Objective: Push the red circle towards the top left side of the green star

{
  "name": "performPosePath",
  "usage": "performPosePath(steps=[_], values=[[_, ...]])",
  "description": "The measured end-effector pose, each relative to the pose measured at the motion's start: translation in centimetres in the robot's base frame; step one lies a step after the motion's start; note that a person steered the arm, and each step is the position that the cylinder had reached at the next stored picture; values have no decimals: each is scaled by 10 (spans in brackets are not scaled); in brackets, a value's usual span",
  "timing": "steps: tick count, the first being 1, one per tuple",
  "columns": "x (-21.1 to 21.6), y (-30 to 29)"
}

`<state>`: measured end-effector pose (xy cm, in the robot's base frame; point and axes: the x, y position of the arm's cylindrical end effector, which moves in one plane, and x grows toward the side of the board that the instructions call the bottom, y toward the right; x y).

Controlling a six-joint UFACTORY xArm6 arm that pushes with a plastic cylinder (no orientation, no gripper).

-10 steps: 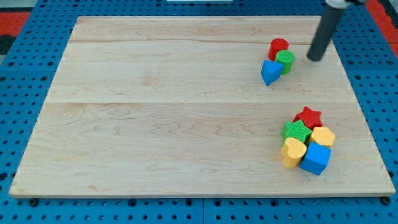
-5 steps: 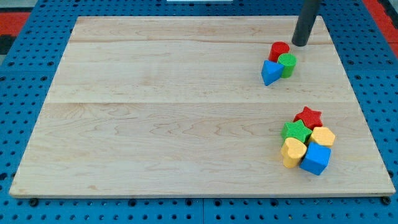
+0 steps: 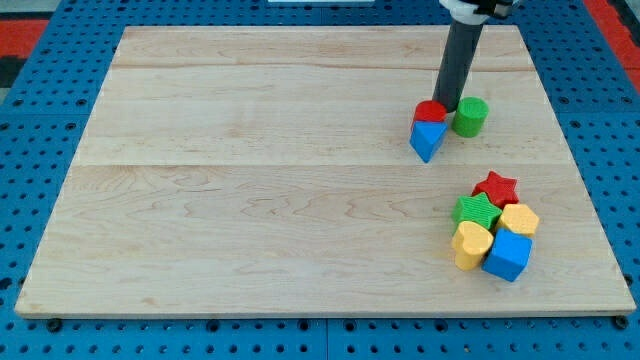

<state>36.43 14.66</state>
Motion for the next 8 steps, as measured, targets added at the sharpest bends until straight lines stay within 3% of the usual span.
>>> performPosePath(steps=[5, 7, 8], values=[[66, -164], [79, -122], [44, -129]])
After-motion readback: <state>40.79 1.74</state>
